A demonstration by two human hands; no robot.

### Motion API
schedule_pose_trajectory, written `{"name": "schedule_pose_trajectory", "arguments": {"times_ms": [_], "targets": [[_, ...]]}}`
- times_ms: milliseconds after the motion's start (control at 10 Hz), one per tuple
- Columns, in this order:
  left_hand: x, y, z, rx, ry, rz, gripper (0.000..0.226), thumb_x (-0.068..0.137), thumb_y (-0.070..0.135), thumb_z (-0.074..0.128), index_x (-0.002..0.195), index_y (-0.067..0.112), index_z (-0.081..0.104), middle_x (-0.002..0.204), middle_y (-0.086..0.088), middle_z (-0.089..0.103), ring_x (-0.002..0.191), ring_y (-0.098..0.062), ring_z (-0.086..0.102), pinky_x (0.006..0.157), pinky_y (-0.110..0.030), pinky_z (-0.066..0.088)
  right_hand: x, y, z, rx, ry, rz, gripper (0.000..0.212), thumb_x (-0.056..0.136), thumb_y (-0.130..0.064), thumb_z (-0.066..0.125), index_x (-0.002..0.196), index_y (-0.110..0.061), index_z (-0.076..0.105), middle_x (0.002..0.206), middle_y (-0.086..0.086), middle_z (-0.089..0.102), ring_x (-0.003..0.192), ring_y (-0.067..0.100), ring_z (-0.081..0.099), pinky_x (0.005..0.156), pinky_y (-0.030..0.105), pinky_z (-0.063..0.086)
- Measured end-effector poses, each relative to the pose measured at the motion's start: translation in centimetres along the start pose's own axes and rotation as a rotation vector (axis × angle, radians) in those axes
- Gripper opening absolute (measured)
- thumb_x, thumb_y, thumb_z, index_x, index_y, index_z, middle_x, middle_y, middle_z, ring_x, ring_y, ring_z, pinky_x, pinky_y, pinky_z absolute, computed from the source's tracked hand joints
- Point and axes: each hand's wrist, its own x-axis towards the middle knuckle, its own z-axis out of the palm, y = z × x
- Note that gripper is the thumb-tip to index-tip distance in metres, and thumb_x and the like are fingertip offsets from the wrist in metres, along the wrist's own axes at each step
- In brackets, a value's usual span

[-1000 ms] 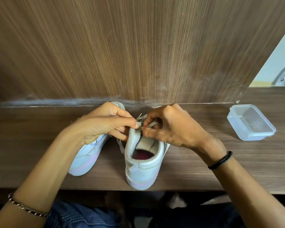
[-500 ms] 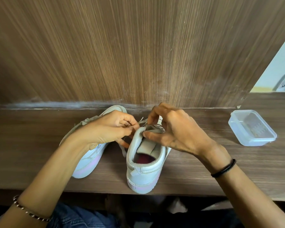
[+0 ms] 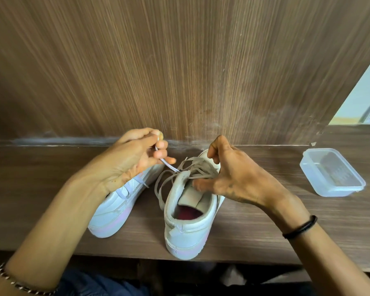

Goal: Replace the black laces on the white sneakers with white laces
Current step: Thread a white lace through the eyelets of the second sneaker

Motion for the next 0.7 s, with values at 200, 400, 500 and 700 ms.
{"name": "schedule_pose_trajectory", "arguments": {"times_ms": [200,400,500,700], "targets": [[1.6,-3.0,-1.3,0.814,-0.071,0.314,0.027,0.106,0.033,0.041,0.086,0.019,0.051,0.068,0.009,0.05,0.061,-0.002,0.045,0.063,-0.014,0.036,0.0,0.2,0.1,0.071,-0.029,0.075,0.061,0.075,-0.043,0.087,0.106,-0.025,0.038,0.103,-0.011,0.048,0.086,0.005,0.05,0.068,0.018,0.04],[1.7,-3.4,-0.6,0.942,-0.228,0.408,0.053,0.101,0.043,0.054,0.06,0.011,0.044,0.057,-0.005,0.04,0.058,-0.012,0.04,0.059,-0.016,0.031,-0.1,0.1,-0.1,0.119,-0.075,0.098,0.053,0.078,-0.039,0.085,0.099,-0.027,0.038,0.098,-0.004,0.053,0.075,0.007,0.048,0.056,0.013,0.039],[1.3,-1.8,-0.6,0.536,-0.08,0.286,0.052,0.099,0.037,0.064,0.062,0.008,0.042,0.062,-0.008,0.031,0.057,-0.008,0.03,0.054,-0.024,0.024,0.0,0.0,-0.1,0.112,-0.095,0.099,0.054,0.079,-0.041,0.084,0.102,-0.026,0.038,0.1,-0.005,0.052,0.075,0.007,0.048,0.056,0.015,0.04],[2.2,0.1,-1.9,-0.549,0.274,0.192,0.034,0.099,0.023,0.06,0.066,0.022,0.067,0.077,0.002,0.065,0.077,-0.009,0.056,0.059,-0.02,0.034,0.0,0.0,0.0,0.13,-0.098,0.119,0.052,0.078,-0.04,0.084,0.102,-0.027,0.039,0.099,-0.006,0.053,0.075,0.007,0.051,0.055,0.014,0.042]]}}
